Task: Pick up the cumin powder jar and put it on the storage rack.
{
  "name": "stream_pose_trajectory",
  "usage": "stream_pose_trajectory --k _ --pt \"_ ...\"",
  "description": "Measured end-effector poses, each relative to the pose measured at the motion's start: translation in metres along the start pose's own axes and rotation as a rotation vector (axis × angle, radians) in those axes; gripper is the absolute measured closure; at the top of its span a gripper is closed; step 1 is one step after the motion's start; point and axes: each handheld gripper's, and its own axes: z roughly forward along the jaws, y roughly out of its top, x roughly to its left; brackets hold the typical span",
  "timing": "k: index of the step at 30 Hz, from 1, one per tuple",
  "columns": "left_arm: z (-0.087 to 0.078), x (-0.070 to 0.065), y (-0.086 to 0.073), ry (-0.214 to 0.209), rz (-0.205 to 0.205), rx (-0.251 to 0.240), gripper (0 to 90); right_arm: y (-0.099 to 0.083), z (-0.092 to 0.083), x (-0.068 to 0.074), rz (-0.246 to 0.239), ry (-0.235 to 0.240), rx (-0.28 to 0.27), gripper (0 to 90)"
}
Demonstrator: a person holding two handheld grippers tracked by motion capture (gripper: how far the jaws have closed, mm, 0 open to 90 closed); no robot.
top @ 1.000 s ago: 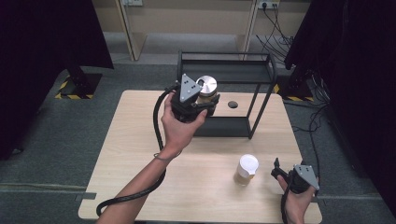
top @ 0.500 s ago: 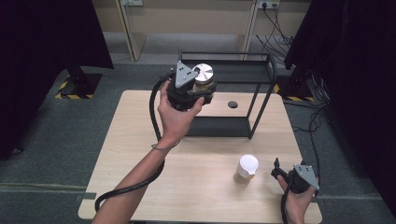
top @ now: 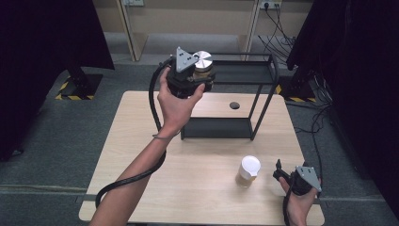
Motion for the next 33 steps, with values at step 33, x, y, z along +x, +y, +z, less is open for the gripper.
stream_pose_trajectory --k 33 --pt "0.058 0.013 0.03 0.09 -0.041 0.103 30.7 0.0 0.0 0.0 -0.013 0.008 -0.001 5.8"
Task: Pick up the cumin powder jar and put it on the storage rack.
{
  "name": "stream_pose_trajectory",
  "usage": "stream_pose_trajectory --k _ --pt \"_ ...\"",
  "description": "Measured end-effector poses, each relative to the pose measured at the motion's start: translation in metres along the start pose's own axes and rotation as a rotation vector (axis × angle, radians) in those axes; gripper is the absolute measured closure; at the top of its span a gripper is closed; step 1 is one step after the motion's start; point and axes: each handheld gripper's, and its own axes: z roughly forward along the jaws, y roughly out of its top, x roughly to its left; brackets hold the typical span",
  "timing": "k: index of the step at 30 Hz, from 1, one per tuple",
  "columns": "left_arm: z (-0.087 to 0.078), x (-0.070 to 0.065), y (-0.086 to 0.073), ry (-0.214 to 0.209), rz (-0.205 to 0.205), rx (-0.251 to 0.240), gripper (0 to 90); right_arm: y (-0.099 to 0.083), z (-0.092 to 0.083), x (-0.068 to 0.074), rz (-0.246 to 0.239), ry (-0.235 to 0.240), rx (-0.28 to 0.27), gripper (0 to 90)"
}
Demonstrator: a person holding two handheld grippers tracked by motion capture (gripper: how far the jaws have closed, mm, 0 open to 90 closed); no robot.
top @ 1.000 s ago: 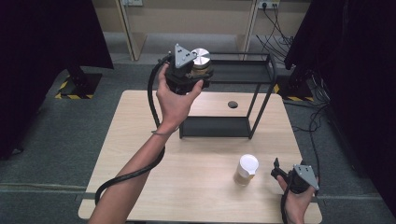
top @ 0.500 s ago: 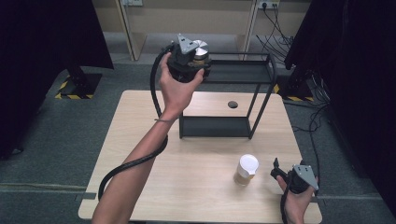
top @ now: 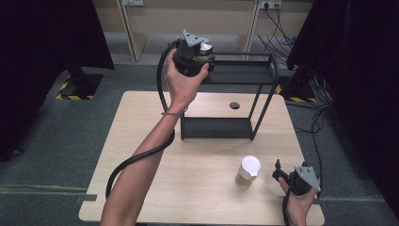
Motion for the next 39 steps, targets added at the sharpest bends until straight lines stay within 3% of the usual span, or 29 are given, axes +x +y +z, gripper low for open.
stream_pose_trajectory --k 3,5,31,34,36,39 --pt "0.004 0.007 -0.004 -0.017 -0.055 -0.011 30.7 0.0 0.0 0.0 -0.001 0.001 0.0 5.8" --pt "0.005 0.009 -0.006 -0.018 -0.062 -0.019 30.7 0.0 0.0 0.0 -0.001 0.001 -0.001 5.9" --pt "0.009 0.006 -0.016 -0.006 -0.05 -0.057 30.1 -0.001 0.0 0.0 -0.003 0.0 -0.004 5.9" --pt "0.009 0.005 -0.018 -0.003 -0.05 -0.058 26.3 -0.001 0.0 0.0 -0.003 0.0 -0.004 5.9" --pt "0.009 0.004 -0.022 -0.007 -0.061 -0.075 13.7 -0.001 -0.001 0.0 0.002 0.001 -0.005 5.9" --pt "0.007 0.001 -0.027 0.015 -0.053 -0.102 6.6 -0.001 -0.001 0.0 0.001 0.001 -0.005 5.9"
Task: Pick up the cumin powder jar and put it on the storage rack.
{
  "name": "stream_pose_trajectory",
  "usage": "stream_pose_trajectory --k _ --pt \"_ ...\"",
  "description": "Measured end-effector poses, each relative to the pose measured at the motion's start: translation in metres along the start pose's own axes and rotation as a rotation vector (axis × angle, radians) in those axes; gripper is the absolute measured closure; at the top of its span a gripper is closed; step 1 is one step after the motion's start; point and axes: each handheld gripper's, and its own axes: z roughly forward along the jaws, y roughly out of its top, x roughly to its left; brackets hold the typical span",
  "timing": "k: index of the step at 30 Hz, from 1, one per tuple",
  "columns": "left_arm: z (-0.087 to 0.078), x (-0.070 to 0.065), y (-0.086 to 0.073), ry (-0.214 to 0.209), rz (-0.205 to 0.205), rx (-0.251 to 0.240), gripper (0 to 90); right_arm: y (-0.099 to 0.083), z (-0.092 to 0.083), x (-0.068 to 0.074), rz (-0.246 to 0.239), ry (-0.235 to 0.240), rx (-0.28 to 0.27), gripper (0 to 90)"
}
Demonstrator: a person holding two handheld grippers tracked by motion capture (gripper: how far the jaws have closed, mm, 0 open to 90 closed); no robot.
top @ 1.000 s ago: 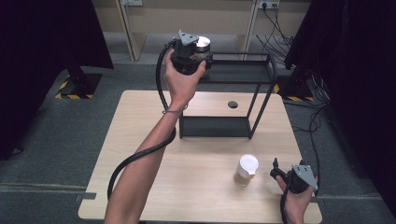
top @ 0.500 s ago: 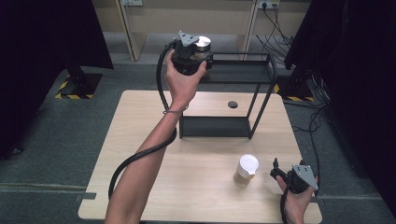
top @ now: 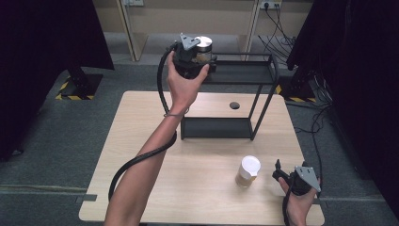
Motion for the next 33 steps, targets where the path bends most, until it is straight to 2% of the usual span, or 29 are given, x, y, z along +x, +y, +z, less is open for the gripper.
stream_pose_trajectory --k 4,7,22,33 --pt "-0.006 0.003 -0.004 -0.023 -0.005 -0.026 1.0 0.0 0.0 0.0 -0.002 0.0 0.0 6.0" --pt "-0.014 0.005 -0.007 -0.051 0.003 -0.054 1.0 0.0 0.0 0.0 -0.001 0.0 -0.001 5.9" --pt "-0.043 0.006 -0.026 -0.096 0.056 -0.13 1.3 -0.001 0.0 0.001 -0.006 -0.003 -0.003 5.9" --pt "-0.051 0.002 -0.033 -0.109 0.08 -0.146 1.7 0.0 0.0 0.001 -0.009 -0.002 -0.002 5.9"
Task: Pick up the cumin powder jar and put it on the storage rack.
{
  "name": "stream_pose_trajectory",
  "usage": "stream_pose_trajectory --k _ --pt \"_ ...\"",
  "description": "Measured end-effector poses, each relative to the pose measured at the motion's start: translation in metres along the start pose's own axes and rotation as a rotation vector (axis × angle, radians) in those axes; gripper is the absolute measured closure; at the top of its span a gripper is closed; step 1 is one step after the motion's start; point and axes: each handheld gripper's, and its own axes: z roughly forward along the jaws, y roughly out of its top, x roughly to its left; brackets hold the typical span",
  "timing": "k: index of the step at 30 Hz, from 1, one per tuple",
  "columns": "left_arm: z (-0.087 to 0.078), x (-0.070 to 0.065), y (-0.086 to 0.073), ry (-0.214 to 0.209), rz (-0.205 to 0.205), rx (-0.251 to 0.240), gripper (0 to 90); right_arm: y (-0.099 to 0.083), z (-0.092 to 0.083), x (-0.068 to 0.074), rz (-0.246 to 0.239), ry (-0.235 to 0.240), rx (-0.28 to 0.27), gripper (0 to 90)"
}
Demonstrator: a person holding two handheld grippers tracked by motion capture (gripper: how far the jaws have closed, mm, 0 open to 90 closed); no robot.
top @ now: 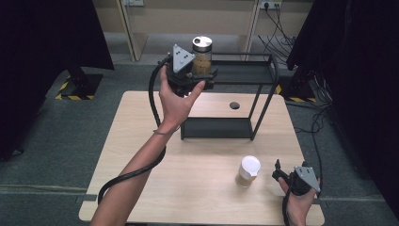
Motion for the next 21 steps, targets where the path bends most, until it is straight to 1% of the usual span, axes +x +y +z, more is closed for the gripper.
stream_pose_trajectory --k 3,5,9,14,21 --pt "-0.004 -0.002 -0.002 0.0 0.012 0.003 1.7 0.0 0.0 0.0 0.0 -0.001 0.0 5.9" --pt "-0.006 -0.002 -0.006 0.0 0.013 0.001 1.9 0.0 0.0 0.0 -0.001 -0.001 -0.001 5.9" --pt "-0.011 0.0 -0.014 -0.004 0.009 0.0 1.9 0.0 0.0 0.001 0.001 -0.002 -0.001 5.9" --pt "-0.018 -0.003 -0.025 -0.004 0.027 -0.003 1.9 0.0 0.0 0.001 -0.002 -0.001 0.0 5.9" --pt "-0.026 -0.005 -0.039 -0.022 0.04 -0.002 1.9 0.0 0.0 0.001 -0.003 -0.002 0.0 5.9"
